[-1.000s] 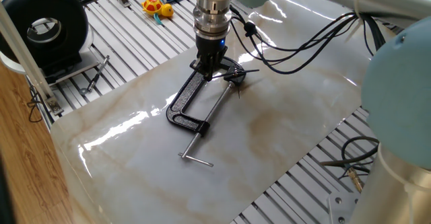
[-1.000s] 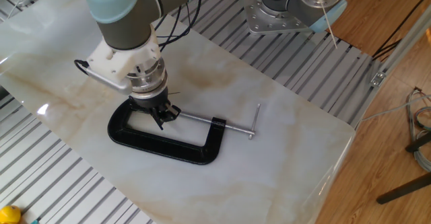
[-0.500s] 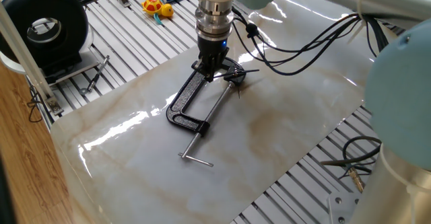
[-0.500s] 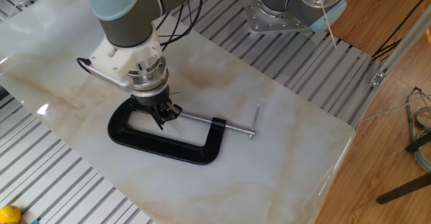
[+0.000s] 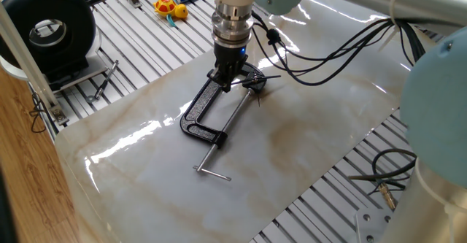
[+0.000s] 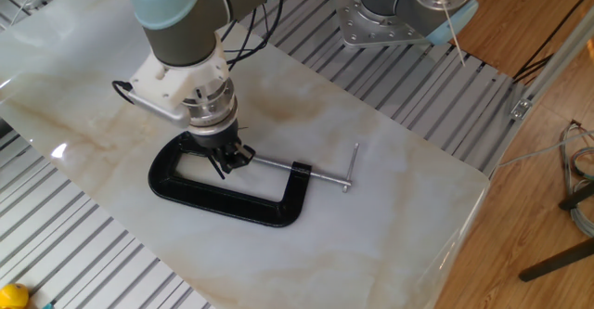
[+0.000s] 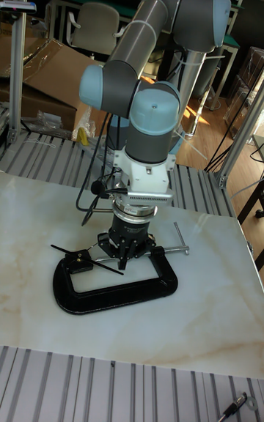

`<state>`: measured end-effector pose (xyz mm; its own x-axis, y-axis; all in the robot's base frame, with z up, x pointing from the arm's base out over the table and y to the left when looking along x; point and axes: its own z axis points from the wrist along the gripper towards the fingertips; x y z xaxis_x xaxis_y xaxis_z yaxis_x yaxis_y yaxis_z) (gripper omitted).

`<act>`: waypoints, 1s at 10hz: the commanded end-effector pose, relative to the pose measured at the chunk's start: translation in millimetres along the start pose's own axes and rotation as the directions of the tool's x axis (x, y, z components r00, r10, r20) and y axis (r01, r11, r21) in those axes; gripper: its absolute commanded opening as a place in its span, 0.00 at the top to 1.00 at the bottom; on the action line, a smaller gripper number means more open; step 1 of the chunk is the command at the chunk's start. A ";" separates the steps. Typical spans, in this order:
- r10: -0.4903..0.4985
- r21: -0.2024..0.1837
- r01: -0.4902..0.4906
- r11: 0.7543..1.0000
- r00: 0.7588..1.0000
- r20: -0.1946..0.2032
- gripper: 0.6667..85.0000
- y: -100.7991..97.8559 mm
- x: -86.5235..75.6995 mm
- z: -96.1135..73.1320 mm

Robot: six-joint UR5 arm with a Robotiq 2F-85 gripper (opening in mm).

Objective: Turn the hands of a clock

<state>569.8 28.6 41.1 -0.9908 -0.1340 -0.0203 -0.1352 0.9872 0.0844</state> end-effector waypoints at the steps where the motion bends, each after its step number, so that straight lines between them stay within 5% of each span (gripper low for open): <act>1: 0.012 -0.025 -0.012 1.000 1.000 0.004 0.99 6.9 -0.8 2.3; 5: 0.009 -0.030 -0.009 0.999 1.000 -0.005 0.99 7.7 3.4 0.6; 10: -0.046 -0.007 0.046 0.999 0.999 -0.002 0.99 -13.5 -14.3 1.0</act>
<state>577.2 24.9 35.3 -0.9868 -0.1607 -0.0221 -0.1620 0.9828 0.0882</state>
